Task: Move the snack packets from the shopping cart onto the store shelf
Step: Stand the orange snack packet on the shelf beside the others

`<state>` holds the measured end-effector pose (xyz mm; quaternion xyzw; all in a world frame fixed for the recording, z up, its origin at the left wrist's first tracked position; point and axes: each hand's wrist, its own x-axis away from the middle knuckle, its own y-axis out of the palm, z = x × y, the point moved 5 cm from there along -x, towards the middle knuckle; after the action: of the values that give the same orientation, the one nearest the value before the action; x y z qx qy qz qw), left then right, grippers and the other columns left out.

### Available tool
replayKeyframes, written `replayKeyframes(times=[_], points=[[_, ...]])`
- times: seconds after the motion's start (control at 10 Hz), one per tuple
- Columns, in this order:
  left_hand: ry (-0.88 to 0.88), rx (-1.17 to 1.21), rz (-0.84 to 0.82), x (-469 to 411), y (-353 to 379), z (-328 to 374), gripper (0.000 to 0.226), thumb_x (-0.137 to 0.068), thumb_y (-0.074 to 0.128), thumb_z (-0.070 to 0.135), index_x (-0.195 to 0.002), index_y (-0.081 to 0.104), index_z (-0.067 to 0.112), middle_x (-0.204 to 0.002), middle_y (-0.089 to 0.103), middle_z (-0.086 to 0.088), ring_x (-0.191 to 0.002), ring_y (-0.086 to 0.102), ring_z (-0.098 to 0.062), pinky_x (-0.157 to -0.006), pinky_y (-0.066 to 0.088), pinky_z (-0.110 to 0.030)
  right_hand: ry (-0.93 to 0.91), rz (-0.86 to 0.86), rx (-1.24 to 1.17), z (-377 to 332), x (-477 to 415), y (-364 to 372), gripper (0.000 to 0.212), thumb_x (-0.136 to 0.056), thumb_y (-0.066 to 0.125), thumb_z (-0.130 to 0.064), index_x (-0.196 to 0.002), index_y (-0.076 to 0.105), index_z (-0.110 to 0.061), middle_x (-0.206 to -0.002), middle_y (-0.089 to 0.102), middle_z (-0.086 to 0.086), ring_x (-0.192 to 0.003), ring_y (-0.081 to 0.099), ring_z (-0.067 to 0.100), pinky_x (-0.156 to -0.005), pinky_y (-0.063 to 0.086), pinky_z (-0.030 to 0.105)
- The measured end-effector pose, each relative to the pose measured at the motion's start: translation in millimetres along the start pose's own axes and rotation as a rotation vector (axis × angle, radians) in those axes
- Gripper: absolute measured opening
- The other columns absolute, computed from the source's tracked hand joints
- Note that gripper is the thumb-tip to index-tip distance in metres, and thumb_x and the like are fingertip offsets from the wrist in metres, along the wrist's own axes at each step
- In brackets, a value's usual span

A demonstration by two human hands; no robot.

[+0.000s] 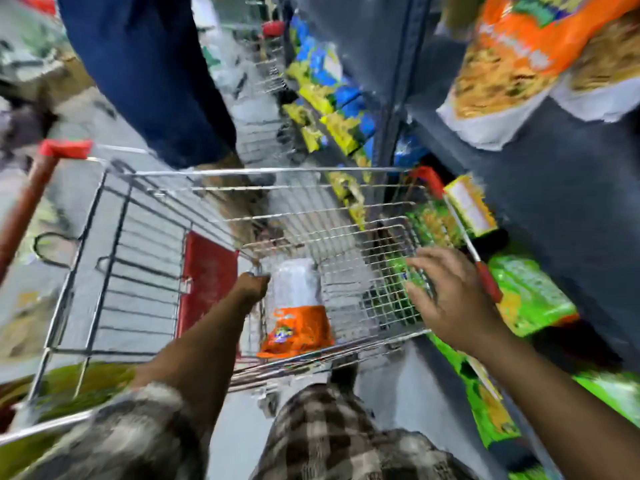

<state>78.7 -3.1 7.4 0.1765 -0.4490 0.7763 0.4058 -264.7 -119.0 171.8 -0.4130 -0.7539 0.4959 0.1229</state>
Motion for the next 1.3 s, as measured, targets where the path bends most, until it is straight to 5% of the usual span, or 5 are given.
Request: replayKeyframes(times=[0.3, 0.5, 0.8, 1.1, 1.3], points=[[-0.109, -0.056, -0.150, -59, 43, -31, 0.059, -0.094, 0.055, 0.035, -0.126, 0.045, -0.013, -0.137, 0.048, -0.032, -0.126, 0.048, -0.041, -0.099, 0.043, -0.042, 0.193, -0.790, -0.016, 14, -68, 161, 0.055, -0.088, 0.056, -0.041, -0.137, 0.039, -0.023, -0.149, 0.035, 0.011, -0.133, 0.036, 0.030, -0.107, 0.032, 0.042], [-0.218, -0.102, -0.273, -76, 82, -66, 0.061, -0.085, 0.065, 0.041, -0.117, 0.054, -0.010, -0.126, 0.056, -0.017, -0.114, 0.057, -0.031, -0.084, 0.041, -0.029, 0.276, -0.876, -0.076, 31, -65, 195, 0.051, -0.087, 0.056, -0.045, -0.133, 0.041, -0.029, -0.146, 0.038, 0.010, -0.128, 0.042, 0.028, -0.103, 0.035, 0.040], [-0.080, -0.276, -0.095, -73, 74, -43, 0.030, -0.081, 0.067, 0.029, -0.085, 0.067, -0.001, -0.089, 0.072, -0.023, -0.087, 0.069, -0.034, -0.072, 0.053, -0.033, 0.211, -0.843, -0.061, 46, -63, 197, 0.052, -0.087, 0.058, -0.039, -0.134, 0.038, -0.030, -0.145, 0.042, 0.009, -0.118, 0.051, 0.023, -0.093, 0.038, 0.032], [0.276, -0.077, -0.369, -3, 19, 85, 0.045, -0.078, 0.076, 0.024, -0.045, 0.046, 0.016, -0.044, 0.042, -0.002, -0.038, 0.039, -0.014, -0.042, 0.030, -0.022, -0.038, -0.828, 0.106, 27, -64, 147, 0.091, -0.070, 0.071, -0.037, -0.140, 0.015, -0.049, -0.156, 0.022, 0.004, -0.138, 0.030, 0.027, -0.107, 0.033, 0.044], [0.092, 0.411, -0.790, 98, 10, 183, 0.015, -0.078, 0.069, 0.023, -0.075, 0.066, 0.009, -0.060, 0.072, -0.008, -0.055, 0.066, -0.019, -0.071, 0.055, -0.036, 0.025, -0.112, -0.488, -13, -70, 57, 0.050, -0.085, 0.049, -0.040, -0.133, 0.037, -0.046, -0.145, 0.038, -0.016, -0.127, 0.040, -0.002, -0.108, 0.034, 0.022]])
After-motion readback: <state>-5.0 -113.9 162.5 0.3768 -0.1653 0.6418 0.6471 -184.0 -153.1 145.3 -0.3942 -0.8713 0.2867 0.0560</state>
